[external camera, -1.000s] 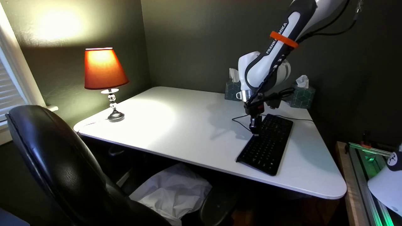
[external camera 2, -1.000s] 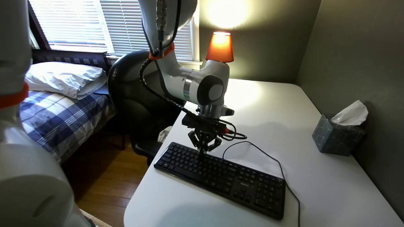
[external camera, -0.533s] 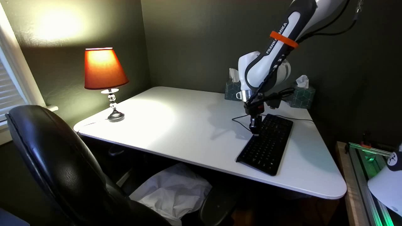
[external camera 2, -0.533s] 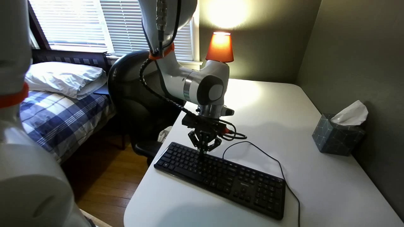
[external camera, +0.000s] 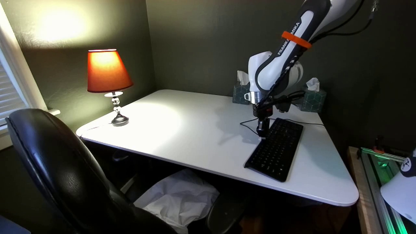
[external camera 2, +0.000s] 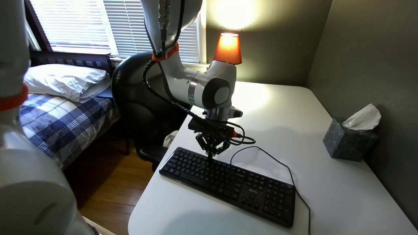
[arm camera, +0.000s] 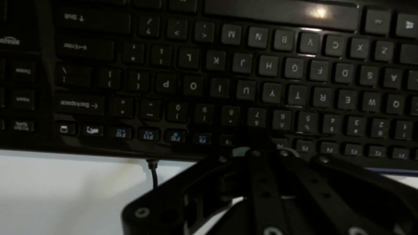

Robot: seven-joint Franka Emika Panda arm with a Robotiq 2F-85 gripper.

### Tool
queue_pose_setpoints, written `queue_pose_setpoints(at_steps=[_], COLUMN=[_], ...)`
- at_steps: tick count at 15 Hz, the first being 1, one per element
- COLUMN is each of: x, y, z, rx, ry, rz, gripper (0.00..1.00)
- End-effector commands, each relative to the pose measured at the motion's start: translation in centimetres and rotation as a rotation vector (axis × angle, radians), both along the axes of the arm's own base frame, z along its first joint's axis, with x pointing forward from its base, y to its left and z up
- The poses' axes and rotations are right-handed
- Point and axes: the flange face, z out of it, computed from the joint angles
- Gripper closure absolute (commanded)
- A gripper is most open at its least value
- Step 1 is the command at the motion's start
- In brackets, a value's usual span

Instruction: Press the keyboard

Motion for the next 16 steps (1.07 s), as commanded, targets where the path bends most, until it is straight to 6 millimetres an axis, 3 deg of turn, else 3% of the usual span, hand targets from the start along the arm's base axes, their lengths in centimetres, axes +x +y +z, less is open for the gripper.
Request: queue_pose_setpoints(at_steps=[1, 16], x=[-0.8, -2.1], y=[0.3, 0.0], z=[0.4, 0.5], rx=[0.002, -0.007], ry=[-0.009, 0.031], rz=[0.004, -0.018], gripper=[1.0, 1.0])
